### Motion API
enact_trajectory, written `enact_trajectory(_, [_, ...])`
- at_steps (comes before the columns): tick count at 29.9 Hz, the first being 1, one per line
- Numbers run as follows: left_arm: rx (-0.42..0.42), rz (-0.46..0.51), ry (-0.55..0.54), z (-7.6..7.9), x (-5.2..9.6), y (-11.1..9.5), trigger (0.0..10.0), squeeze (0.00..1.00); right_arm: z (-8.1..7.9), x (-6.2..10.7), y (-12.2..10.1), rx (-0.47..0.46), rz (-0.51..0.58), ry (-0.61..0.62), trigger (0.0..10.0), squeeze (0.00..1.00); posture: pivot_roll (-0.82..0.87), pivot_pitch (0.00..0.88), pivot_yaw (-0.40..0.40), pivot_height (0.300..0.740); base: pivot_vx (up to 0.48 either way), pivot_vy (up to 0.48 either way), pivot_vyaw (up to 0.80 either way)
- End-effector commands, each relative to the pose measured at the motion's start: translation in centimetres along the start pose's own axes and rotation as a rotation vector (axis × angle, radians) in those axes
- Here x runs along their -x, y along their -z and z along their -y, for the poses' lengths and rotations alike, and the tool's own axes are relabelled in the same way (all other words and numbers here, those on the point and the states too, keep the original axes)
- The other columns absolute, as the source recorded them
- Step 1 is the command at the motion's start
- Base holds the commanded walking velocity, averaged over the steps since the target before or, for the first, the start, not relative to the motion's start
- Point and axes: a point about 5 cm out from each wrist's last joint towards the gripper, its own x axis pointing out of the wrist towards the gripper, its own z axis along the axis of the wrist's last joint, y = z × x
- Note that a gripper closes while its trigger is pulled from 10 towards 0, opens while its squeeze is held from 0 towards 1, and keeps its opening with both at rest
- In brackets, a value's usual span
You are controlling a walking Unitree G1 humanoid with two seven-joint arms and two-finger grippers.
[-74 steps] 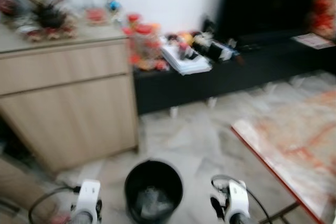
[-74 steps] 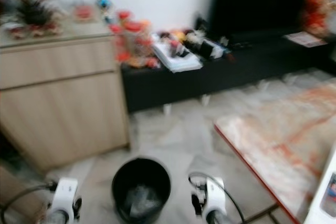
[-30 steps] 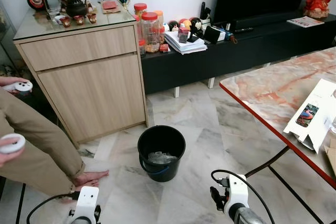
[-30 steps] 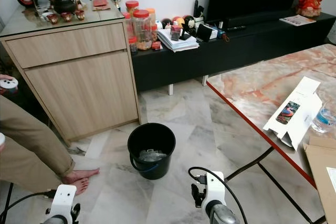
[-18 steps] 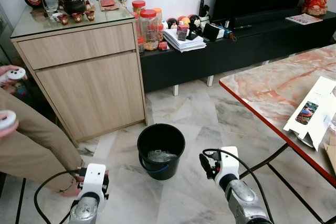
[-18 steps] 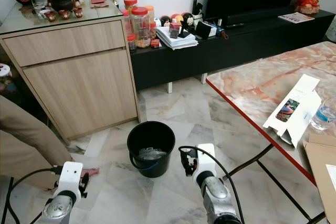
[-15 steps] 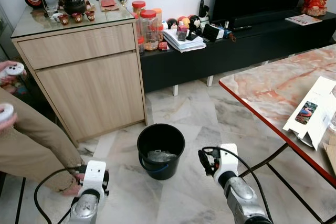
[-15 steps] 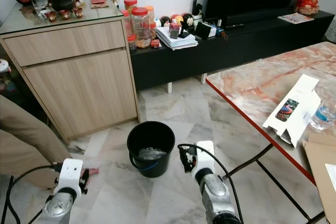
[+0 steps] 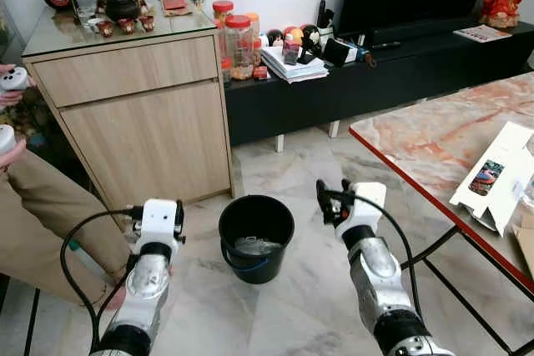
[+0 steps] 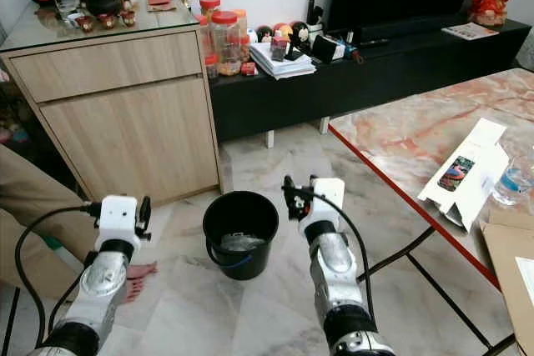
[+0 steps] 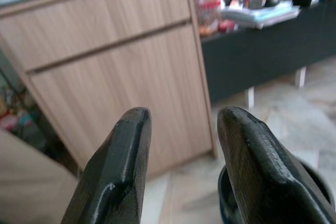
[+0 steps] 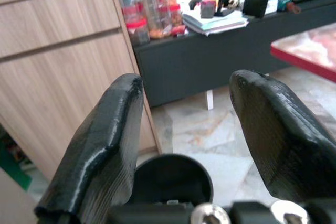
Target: Picking trash to rubbish bin
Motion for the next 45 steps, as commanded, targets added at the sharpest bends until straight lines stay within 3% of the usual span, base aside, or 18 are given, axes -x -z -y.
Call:
enact_trajectory(1, [-0.010, 0.032, 0.005, 0.1, -0.1, -0.6, 10.0, 0.00, -0.1, -0.2, -0.6, -0.006, 0.032, 0.005, 10.0, 0.00, 0.16, 0.000, -0.007, 0.740, 0.000, 0.000, 0.00])
enact_trajectory(4, [-0.044, 0.054, 0.029, 0.3, 0.3, -0.7, 10.0, 0.00, -0.4, -0.2, -0.5, -0.004, 0.031, -0.006, 10.0, 0.00, 0.16, 0.000, -0.016, 0.740, 0.000, 0.000, 0.00])
enact_trajectory(11, [-0.025, 0.012, 0.010, 0.7, 1.0, 0.1, 10.0, 0.00, -0.8, -0.1, -0.4, -0.018, 0.031, -0.007, 10.0, 0.00, 0.16, 0.000, -0.026, 0.740, 0.000, 0.000, 0.00])
enact_trajectory(16, [-0.018, 0.009, 0.041, 2.0, 1.2, 0.0, 10.0, 0.00, -1.0, 0.0, -0.4, -0.034, 0.037, -0.012, 10.0, 0.00, 0.13, 0.000, -0.028, 0.740, 0.000, 0.000, 0.00])
enact_trajectory(25, [-0.008, 0.007, 0.043, 2.2, 0.9, -0.1, 10.0, 0.00, -0.8, 0.3, 0.0, -0.022, 0.017, -0.016, 10.0, 0.00, 0.13, 0.000, -0.022, 0.740, 0.000, 0.000, -0.76])
enact_trajectory(38, [-0.018, -0.004, 0.035, 1.5, 0.5, -0.1, 10.0, 0.00, -2.0, 0.2, 0.1, -0.024, 0.007, -0.053, 10.0, 0.00, 0.14, 0.000, -0.015, 0.740, 0.000, 0.000, -0.79])
enact_trajectory(45, [-0.008, -0.010, 0.054, 2.1, 0.6, -0.1, 10.0, 0.00, -2.1, 0.3, 0.5, -0.024, -0.005, -0.055, 10.0, 0.00, 0.14, 0.000, -0.013, 0.740, 0.000, 0.000, -0.79])
